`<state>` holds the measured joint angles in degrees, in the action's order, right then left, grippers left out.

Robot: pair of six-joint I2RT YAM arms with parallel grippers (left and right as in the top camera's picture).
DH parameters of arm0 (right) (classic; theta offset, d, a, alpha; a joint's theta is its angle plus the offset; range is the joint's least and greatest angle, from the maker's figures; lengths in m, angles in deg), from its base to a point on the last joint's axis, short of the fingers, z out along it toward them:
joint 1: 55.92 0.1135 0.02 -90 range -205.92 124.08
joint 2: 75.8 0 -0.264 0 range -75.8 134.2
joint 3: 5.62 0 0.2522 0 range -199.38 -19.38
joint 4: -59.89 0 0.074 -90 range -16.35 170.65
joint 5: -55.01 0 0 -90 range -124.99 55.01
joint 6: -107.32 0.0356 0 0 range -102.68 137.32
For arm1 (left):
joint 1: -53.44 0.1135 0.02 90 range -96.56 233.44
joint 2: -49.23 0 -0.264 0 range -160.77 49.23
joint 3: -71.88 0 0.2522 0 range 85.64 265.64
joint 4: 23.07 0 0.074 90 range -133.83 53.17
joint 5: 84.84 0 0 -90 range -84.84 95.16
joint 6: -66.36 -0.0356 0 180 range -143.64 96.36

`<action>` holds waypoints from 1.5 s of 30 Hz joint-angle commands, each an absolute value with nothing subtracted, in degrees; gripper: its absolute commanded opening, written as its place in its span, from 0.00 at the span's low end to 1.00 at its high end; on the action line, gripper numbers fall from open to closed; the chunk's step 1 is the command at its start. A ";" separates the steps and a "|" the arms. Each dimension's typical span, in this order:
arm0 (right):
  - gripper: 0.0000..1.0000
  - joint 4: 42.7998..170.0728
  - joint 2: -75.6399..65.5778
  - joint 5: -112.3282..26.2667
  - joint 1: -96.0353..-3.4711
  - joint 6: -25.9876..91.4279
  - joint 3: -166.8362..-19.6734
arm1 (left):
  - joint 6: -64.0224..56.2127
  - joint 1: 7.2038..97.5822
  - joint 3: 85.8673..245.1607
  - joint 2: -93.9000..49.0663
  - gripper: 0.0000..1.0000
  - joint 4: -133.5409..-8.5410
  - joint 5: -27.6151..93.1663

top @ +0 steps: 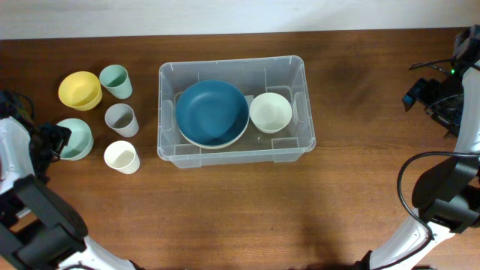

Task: Pack container
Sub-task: 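Move the left gripper to the light-green bowl and grasp its rim, then lift the light-green bowl and carry it over the bin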

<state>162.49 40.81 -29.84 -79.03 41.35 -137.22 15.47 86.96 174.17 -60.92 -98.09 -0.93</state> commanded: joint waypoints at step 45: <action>0.99 162.51 40.92 -28.92 -79.18 41.79 -137.00 | 15.34 88.75 195.96 -67.47 0.01 -107.18 0.06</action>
